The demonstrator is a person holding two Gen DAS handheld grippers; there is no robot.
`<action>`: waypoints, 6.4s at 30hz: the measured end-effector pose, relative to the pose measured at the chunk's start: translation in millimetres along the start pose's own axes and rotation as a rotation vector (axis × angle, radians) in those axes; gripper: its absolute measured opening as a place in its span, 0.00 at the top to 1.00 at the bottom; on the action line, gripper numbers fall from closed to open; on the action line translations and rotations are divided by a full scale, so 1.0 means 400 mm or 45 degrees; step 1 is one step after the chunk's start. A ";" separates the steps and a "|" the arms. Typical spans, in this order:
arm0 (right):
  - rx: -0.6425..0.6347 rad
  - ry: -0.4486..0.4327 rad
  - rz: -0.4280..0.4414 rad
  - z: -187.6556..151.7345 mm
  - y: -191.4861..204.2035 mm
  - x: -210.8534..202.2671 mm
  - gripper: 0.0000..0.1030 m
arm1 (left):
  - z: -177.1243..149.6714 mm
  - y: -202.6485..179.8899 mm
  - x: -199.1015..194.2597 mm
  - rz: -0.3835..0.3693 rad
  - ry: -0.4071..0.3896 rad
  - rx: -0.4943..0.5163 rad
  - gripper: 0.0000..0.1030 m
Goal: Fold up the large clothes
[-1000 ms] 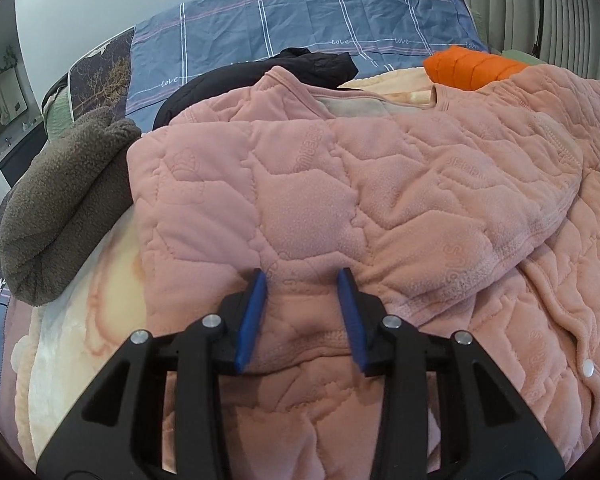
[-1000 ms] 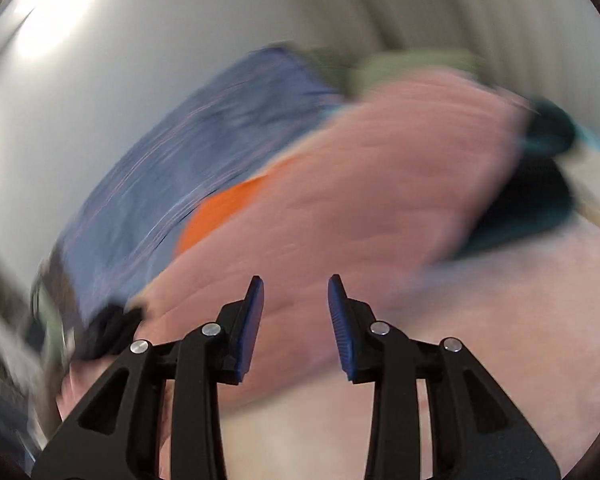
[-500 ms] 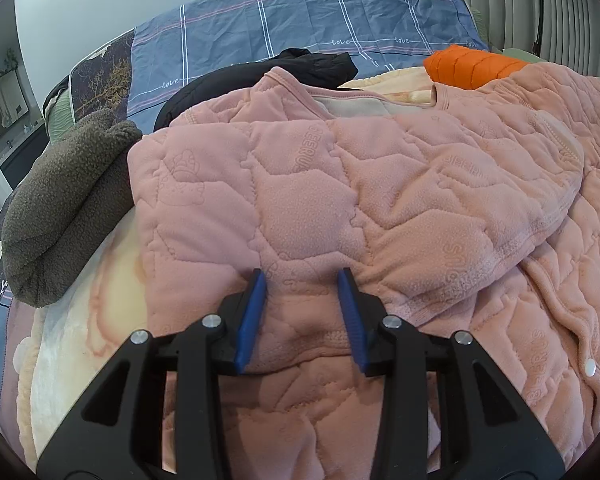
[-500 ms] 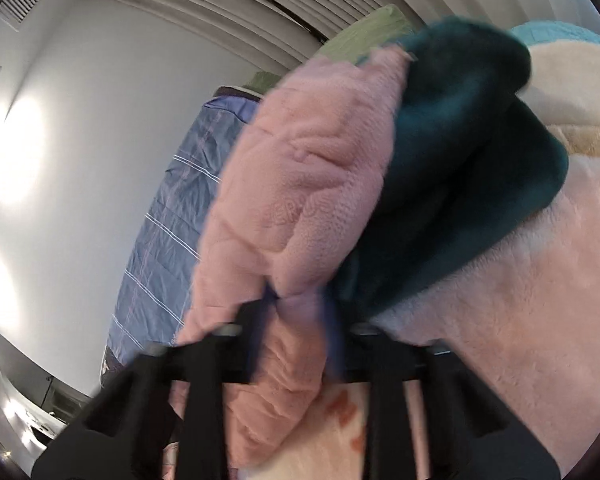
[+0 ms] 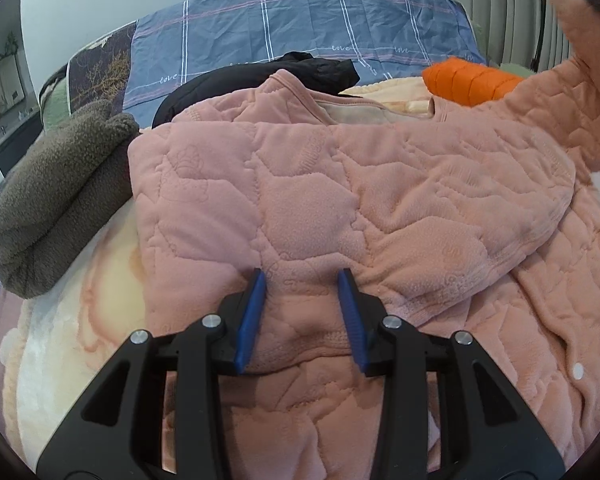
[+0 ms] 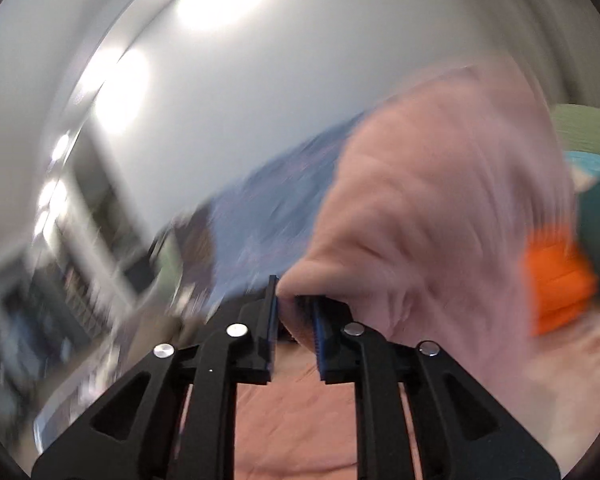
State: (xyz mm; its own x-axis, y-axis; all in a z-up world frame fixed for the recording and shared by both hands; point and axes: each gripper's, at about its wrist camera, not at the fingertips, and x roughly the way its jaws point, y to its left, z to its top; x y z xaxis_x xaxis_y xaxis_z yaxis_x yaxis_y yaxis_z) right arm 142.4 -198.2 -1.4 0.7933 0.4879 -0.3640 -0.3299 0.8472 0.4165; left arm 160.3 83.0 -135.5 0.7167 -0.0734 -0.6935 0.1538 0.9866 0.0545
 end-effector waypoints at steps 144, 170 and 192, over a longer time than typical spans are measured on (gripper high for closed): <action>0.480 0.088 0.264 -0.299 -0.119 -0.634 0.90 | -0.345 0.107 -0.699 -0.542 -0.339 -0.161 0.92; 0.513 0.260 0.105 -0.458 -0.162 -0.666 0.90 | -0.529 0.072 -0.587 -0.626 -0.043 -0.257 0.90; 0.302 -0.088 0.095 -0.229 -0.029 -0.723 0.89 | -0.355 0.156 -0.822 -0.450 -0.497 -0.298 0.88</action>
State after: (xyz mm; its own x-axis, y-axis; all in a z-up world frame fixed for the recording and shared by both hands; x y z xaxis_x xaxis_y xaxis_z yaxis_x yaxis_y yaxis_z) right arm -130.1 -329.9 22.7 0.8069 0.5251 -0.2704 -0.2664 0.7322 0.6268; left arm -162.4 189.2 -6.3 0.8538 -0.4092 -0.3217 0.3070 0.8950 -0.3238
